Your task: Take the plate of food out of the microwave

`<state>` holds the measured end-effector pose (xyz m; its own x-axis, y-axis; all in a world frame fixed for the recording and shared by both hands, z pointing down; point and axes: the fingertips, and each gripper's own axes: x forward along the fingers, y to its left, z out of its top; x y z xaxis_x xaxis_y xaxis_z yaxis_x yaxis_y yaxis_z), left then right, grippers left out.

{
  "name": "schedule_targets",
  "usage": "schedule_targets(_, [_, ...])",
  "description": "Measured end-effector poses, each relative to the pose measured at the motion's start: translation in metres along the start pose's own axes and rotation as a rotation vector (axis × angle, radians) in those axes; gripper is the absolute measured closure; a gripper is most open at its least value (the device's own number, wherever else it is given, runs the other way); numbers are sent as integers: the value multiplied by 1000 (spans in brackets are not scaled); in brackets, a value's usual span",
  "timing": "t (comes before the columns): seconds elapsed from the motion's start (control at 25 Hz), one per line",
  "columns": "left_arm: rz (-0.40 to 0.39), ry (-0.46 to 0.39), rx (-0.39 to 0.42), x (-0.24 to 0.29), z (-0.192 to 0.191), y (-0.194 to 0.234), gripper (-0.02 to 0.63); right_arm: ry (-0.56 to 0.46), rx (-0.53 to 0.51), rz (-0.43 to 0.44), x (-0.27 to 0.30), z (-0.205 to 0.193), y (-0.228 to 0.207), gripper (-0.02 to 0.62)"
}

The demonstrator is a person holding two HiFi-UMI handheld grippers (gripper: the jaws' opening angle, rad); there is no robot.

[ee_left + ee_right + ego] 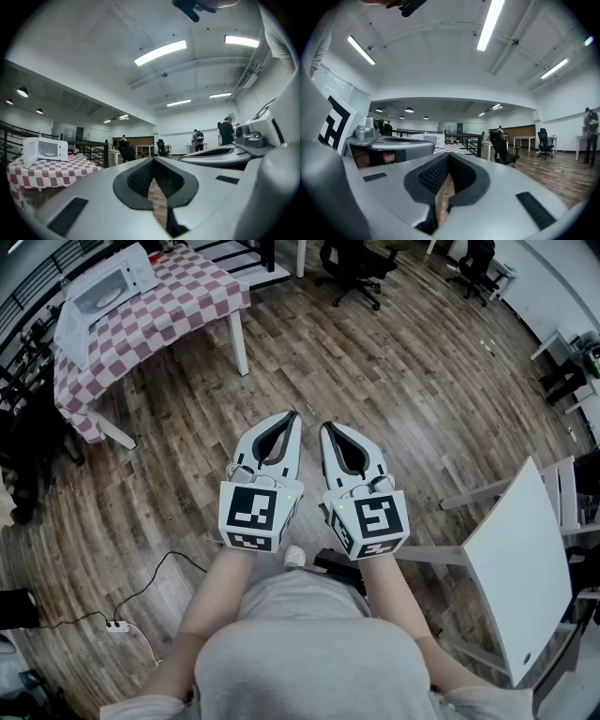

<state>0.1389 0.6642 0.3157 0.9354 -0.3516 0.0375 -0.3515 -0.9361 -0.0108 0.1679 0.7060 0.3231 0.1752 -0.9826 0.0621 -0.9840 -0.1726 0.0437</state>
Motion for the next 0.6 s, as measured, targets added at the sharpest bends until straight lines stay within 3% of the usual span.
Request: schedule_targets(0.6, [4,-17,4,0,4,4,603,-42,-8,12,6,8,6,571])
